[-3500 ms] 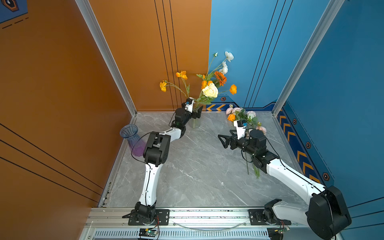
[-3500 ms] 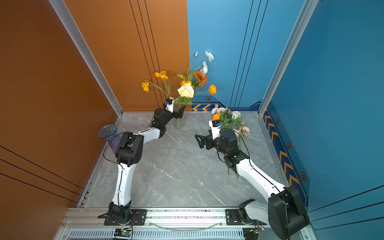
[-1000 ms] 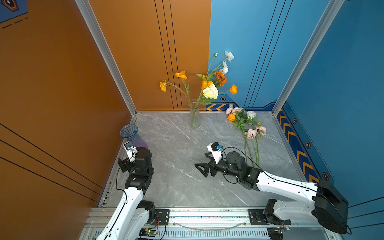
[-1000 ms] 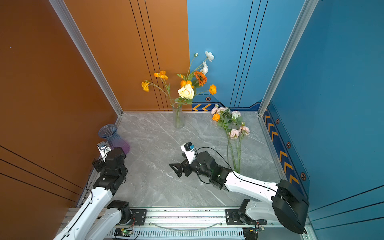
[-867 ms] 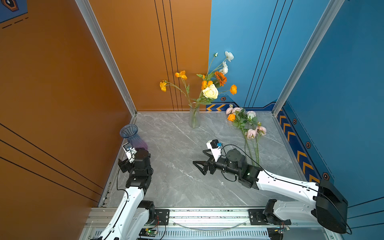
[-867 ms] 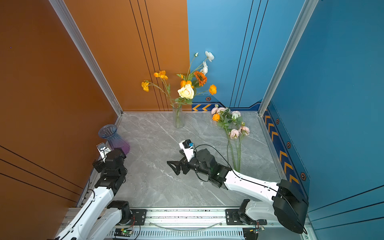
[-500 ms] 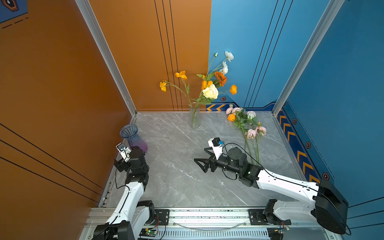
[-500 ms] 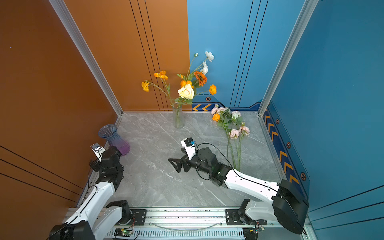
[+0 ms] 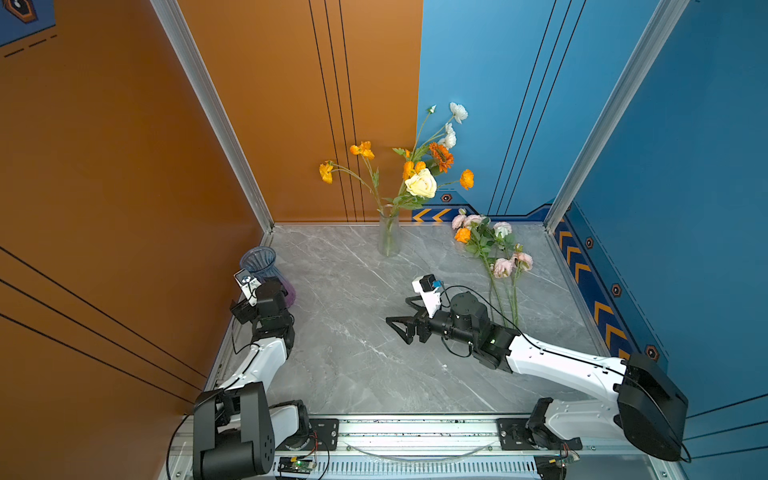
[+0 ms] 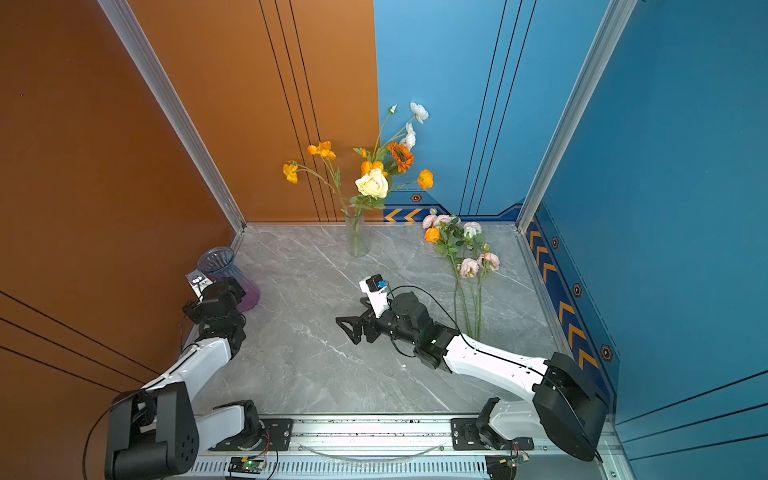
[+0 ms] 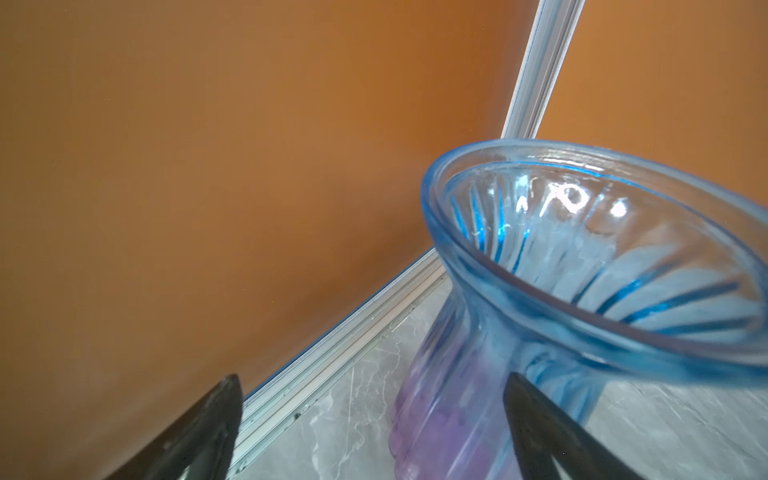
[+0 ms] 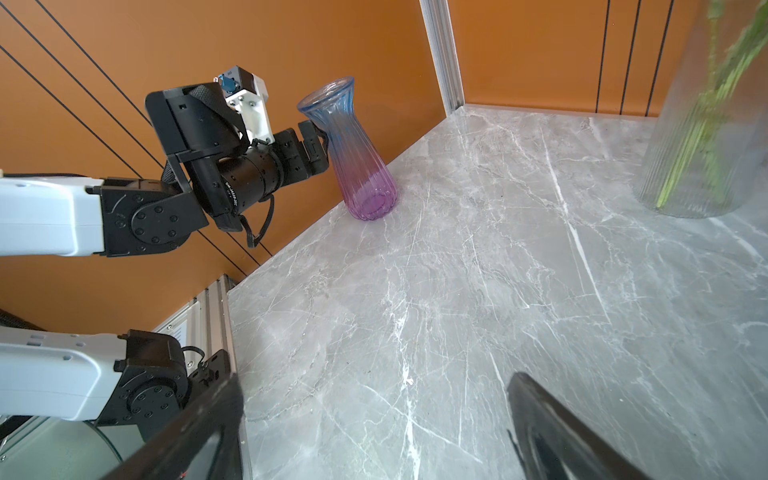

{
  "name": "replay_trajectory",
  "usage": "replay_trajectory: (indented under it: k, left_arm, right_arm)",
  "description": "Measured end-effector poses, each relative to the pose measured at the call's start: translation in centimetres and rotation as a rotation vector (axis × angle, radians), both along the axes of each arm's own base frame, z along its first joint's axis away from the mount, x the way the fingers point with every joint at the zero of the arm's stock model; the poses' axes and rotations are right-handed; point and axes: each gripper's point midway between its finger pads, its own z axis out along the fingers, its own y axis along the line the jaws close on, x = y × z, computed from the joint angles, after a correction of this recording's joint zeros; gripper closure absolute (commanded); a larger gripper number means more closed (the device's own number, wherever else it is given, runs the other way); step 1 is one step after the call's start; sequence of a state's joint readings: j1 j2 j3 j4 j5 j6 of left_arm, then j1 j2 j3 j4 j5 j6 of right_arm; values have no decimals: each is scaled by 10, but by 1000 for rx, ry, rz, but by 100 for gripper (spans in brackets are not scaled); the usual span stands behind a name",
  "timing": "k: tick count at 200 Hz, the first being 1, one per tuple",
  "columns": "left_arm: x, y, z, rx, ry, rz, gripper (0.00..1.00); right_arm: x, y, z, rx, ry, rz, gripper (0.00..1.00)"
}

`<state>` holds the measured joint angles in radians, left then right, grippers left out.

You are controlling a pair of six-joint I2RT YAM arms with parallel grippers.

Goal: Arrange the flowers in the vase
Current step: 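Open the left gripper and reach it to the blue-purple glass vase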

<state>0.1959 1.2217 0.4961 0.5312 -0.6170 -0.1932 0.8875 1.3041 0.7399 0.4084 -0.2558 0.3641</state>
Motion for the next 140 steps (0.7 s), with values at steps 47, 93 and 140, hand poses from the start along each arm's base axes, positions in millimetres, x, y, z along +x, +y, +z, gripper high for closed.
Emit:
replay_trajectory:
  k: [47,93,140]
  left_arm:
    - [32,5,0,25,25,-31,2]
    - [56,6,2,62,40,-68,2]
    - [71,-9,-3,55,36,-160,2]
  right_arm:
    - [4,5,23,38,-24,16,0]
    - [5,7,16,26,-11,22,0]
    - [10,9,11,17,2,25,0]
